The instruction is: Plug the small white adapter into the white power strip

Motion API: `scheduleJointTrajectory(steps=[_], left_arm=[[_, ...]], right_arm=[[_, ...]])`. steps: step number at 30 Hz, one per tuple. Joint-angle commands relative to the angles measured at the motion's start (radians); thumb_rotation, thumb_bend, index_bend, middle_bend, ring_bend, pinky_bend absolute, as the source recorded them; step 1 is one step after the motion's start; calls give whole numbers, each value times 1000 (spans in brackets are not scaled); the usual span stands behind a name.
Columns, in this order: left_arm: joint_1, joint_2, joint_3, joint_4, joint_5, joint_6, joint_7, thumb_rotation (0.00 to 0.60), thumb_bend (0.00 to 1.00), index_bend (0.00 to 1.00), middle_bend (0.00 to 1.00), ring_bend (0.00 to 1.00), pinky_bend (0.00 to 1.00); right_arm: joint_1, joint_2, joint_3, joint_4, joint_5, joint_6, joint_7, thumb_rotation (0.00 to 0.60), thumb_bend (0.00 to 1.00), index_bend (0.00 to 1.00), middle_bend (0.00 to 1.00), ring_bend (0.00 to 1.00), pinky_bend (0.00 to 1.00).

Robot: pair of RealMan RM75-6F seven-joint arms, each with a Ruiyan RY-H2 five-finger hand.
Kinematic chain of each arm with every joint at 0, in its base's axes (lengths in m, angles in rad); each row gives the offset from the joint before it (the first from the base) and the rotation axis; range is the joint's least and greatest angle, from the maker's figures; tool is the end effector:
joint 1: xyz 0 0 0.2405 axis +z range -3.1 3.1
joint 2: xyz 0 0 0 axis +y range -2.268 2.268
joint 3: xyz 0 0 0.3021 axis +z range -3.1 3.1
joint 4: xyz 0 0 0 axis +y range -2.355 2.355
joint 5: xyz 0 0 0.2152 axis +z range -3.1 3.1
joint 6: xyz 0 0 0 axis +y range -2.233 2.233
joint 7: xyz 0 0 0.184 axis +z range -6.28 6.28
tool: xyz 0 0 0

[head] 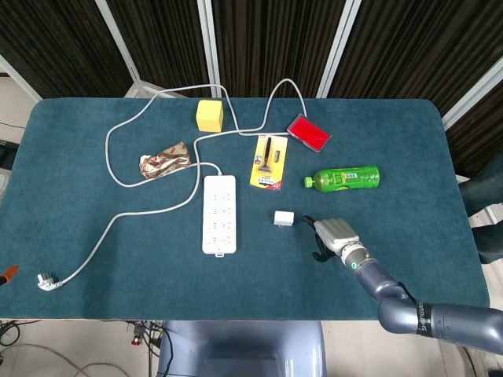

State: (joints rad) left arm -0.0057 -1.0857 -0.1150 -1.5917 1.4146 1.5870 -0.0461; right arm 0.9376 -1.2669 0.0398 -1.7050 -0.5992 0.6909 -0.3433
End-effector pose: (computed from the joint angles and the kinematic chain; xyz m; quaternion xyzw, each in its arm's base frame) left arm -0.3763 0.2071 0.2241 -0.5193 -0.3718 -0.4000 0.6574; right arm -0.1972 -0.4049 -0.0018 0.7436 -0.5247 0.2089 0.3580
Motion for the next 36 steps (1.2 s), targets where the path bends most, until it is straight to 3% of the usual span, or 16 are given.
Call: scheduleJointTrajectory(steps=[1, 21, 36], left_arm=[[0, 0, 0, 0, 0, 1, 1, 600, 84, 150, 0, 0, 0], [-2, -3, -2, -2, -8, -3, 13, 600, 84, 149, 0, 0, 0], [-4, -4, -1, -2, -9, -10, 17, 600, 84, 150, 0, 0, 0]], right_arm=[[9, 1, 1, 0, 4, -13, 8, 600, 415, 114, 677, 742, 703], [58, -24, 1, 25, 10, -45, 54, 600, 416, 113, 677, 742, 702], [101, -23, 37, -14, 12, -34, 81, 600, 416, 114, 677, 742, 703]])
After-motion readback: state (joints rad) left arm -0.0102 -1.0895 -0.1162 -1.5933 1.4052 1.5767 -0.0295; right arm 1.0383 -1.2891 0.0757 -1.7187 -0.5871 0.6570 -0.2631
